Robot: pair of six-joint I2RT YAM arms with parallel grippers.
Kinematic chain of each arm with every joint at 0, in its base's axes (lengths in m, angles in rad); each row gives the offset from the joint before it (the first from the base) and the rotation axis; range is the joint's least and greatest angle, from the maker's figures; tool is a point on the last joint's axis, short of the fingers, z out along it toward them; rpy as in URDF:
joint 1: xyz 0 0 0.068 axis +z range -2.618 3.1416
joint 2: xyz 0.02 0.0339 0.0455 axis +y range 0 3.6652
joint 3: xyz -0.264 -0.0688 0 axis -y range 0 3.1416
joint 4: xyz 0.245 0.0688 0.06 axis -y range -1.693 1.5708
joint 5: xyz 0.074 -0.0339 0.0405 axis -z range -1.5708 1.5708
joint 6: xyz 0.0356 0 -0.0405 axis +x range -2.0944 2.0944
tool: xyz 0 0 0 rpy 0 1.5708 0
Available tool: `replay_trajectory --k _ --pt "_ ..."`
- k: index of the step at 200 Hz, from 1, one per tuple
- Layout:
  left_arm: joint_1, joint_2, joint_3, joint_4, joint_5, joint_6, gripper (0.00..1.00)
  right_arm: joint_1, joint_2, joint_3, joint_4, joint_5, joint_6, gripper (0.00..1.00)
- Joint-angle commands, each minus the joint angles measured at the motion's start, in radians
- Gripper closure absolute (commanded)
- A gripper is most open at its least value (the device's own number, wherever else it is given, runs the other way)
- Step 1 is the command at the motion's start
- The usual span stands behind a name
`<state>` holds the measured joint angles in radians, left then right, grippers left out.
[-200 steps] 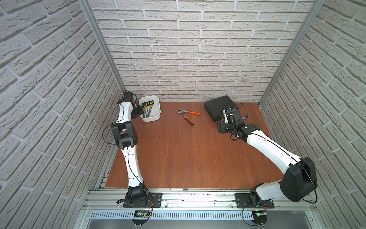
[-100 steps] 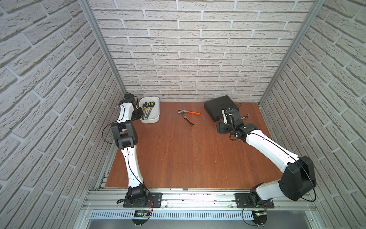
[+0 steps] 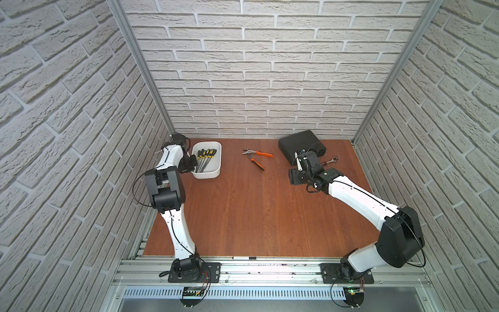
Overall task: Take the file tool out of the storage box
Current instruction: Move the storage box to the center of the board.
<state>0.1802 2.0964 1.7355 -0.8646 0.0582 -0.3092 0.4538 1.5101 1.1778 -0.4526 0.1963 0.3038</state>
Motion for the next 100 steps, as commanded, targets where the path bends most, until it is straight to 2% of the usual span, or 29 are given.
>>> replay_trajectory --k 1,44,100 --pt "-0.035 -0.13 -0.142 0.074 -0.001 0.015 1.0 0.018 0.002 0.03 0.035 -0.01 0.014 0.27" --pt "-0.133 -0.328 -0.444 0.126 -0.048 -0.028 1.0 0.039 0.01 0.047 0.04 -0.023 0.019 0.27" --pt "-0.315 -0.577 -0.759 0.174 -0.121 -0.194 1.0 0.058 0.048 0.082 0.034 -0.038 0.023 0.27"
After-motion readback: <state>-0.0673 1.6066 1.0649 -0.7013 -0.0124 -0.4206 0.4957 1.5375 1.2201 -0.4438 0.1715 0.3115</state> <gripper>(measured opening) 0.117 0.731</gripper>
